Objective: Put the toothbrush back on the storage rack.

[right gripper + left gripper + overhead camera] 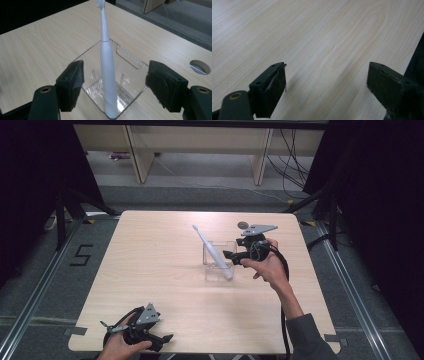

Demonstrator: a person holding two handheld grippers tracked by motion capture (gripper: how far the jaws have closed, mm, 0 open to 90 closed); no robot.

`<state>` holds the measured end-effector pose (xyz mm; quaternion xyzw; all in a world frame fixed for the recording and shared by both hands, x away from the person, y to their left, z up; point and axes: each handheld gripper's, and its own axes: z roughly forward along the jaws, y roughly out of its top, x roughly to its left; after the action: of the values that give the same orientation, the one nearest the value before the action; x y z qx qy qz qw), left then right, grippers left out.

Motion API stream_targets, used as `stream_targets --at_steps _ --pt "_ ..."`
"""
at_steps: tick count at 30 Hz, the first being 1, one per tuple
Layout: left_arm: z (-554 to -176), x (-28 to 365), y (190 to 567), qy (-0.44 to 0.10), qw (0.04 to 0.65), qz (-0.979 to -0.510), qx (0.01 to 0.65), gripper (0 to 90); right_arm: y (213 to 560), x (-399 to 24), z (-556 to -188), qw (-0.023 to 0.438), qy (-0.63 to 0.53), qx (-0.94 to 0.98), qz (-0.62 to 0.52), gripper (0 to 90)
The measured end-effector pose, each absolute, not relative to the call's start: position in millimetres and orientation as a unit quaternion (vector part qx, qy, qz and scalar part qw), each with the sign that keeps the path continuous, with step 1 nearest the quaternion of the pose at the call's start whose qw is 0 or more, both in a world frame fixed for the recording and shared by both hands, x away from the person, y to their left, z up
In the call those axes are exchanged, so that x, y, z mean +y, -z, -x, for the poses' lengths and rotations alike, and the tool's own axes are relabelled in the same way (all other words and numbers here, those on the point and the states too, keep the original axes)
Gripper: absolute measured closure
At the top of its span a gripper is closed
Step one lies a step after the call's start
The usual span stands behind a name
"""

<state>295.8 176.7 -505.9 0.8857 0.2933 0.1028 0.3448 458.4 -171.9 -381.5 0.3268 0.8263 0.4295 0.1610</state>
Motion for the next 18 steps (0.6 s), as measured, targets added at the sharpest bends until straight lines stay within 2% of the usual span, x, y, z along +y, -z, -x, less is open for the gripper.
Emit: stream_targets --at_steps 15,18 --pt "-295 177 504 -0.110 0.343 -0.887 0.290 15.1 391 -189 -451 0.153 -0.448 0.810 -0.347 29.8" --pt "-294 176 504 -0.108 0.345 -0.886 0.292 15.2 390 -193 -453 0.164 -0.445 0.811 -0.342 29.2"
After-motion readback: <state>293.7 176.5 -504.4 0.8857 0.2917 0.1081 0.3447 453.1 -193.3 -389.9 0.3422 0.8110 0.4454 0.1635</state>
